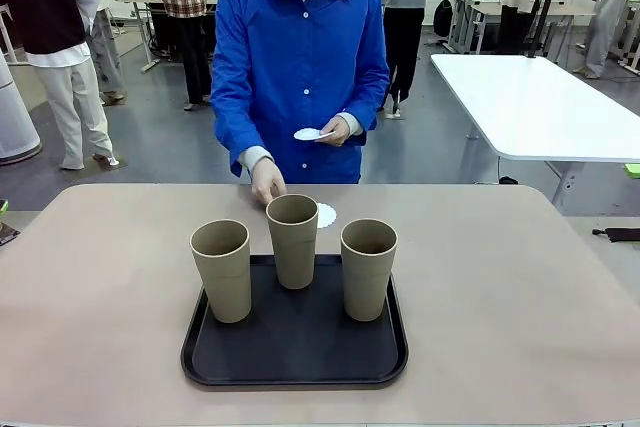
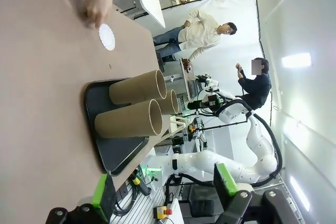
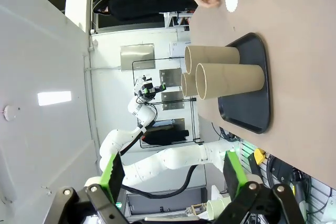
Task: Place coasters on the table and set cups on them.
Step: Pick up one Reusable plastic cup and place it on a coaster set by the human.
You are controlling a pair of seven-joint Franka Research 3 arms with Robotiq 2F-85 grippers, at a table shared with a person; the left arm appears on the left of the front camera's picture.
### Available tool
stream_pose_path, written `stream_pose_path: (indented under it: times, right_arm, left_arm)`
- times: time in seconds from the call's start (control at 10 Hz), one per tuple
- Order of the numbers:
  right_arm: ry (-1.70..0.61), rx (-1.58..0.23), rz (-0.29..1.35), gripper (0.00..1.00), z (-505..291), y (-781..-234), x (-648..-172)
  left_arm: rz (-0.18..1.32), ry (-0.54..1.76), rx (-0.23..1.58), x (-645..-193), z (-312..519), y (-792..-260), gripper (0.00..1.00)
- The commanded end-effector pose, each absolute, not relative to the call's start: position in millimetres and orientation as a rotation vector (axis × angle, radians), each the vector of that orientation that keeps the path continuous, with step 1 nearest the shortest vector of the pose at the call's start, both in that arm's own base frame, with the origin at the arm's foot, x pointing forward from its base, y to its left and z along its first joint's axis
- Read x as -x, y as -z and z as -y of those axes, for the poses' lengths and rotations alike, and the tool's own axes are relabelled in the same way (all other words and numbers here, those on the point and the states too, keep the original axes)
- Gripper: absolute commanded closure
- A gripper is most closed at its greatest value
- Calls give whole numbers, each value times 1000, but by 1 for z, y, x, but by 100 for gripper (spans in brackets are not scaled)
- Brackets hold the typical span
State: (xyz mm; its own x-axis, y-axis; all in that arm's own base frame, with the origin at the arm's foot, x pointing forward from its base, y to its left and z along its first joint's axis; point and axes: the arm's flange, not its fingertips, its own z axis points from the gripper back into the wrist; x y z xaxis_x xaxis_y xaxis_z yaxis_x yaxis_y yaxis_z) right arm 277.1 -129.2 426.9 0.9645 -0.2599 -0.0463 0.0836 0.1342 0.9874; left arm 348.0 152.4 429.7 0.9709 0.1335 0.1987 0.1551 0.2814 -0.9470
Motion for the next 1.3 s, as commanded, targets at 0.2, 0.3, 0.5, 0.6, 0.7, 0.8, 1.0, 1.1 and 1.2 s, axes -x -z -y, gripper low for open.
stream_pose_path:
  times: [0.2, 0.3, 0.5, 0.6, 0.7, 0.8, 1.0, 1.1, 1.2]
  right_arm:
    - [251, -1422, 154, 0, 129, -428, -277]
    - [251, -1422, 154, 0, 129, -428, -277]
    - [251, -1422, 154, 0, 129, -428, -277]
    - [251, -1422, 154, 0, 129, -428, -277]
    - [251, -1422, 154, 0, 129, -428, -277]
    - [251, -1422, 154, 0, 129, -428, -277]
    - [251, -1422, 154, 0, 129, -428, -277]
    - [251, -1422, 154, 0, 129, -428, -277]
    - [251, -1422, 154, 0, 129, -428, -277]
  left_arm:
    - [266, 18, 1295, -347, -154, -431, 0]
    - [266, 18, 1295, -347, -154, -431, 0]
    - [266, 18, 1295, -347, -154, -431, 0]
    - [266, 18, 1295, -347, -154, -431, 0]
    - [266, 18, 1295, -347, -154, -431, 0]
    - [266, 18, 1295, -347, -154, -431, 0]
    - [266, 18, 1295, -347, -154, -431, 0]
    - [266, 18, 1295, -347, -154, -431, 0]
    - [266, 18, 1295, -347, -154, -431, 0]
